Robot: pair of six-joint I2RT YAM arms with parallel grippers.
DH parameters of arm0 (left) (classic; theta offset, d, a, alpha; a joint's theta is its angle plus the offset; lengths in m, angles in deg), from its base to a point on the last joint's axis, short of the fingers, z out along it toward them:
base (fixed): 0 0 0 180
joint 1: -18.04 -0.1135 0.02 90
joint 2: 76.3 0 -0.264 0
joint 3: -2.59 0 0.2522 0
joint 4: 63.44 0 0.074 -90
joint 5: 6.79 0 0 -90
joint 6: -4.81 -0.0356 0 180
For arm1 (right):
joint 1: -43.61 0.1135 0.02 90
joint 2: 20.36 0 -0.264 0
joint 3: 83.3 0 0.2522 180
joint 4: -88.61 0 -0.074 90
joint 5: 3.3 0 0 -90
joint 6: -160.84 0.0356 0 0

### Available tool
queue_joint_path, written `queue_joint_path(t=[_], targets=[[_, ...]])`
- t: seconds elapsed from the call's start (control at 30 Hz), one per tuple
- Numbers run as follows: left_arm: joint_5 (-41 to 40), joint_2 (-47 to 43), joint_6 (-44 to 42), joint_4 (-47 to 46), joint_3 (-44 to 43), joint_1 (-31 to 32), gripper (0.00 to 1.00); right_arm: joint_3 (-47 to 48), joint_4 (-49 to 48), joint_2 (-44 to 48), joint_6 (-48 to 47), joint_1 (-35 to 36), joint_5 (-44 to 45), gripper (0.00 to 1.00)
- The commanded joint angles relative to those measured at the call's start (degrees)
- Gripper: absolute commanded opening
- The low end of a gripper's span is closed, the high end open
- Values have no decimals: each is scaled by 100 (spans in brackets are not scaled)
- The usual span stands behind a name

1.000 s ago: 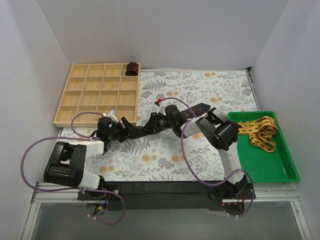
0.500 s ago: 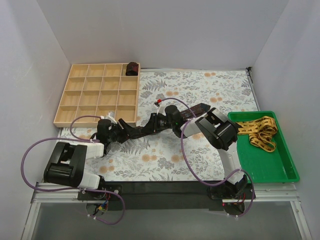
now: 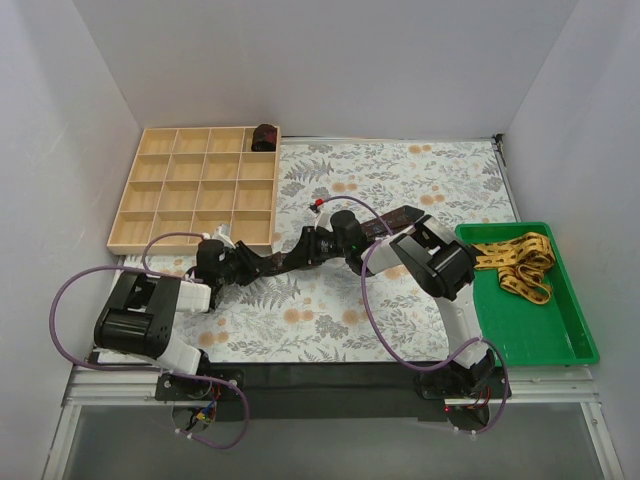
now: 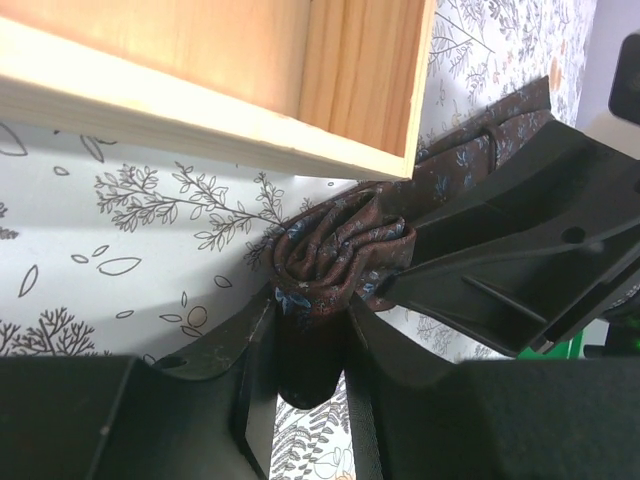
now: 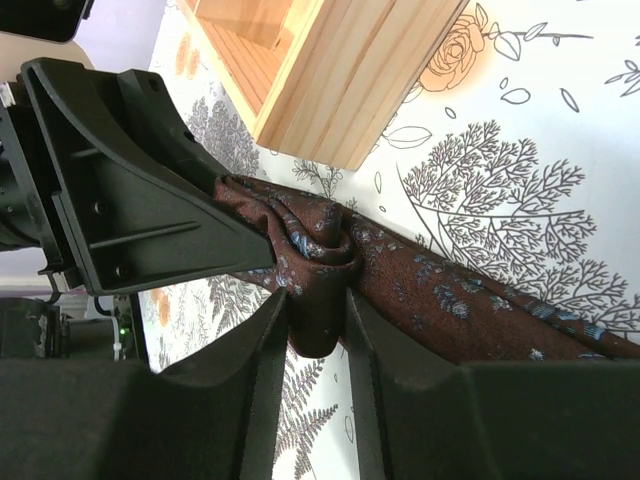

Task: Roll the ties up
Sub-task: Roll the tie

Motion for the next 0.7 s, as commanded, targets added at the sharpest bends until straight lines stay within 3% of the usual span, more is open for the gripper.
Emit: queue_joint_path(t=[0.0, 0.17, 0.23, 0.37, 0.67], targets=[[-130, 40, -232, -56, -28, -2, 21, -110, -192, 45, -158, -3, -83, 32], [-244, -108, -601, 741, -353, 7, 0, -312, -78, 554, -386, -117, -4, 44], [-358, -310, -768, 1225, -555, -2, 0, -426, 176, 774, -666, -152, 127, 49], [-1024, -1091, -1277, 3392, -1091, -2, 0, -576, 1027, 1425, -1333, -231, 601, 51], [-1588, -1955, -2244, 5698, -1654, 15, 0, -435, 2504, 1926, -2531, -231, 2042, 46]])
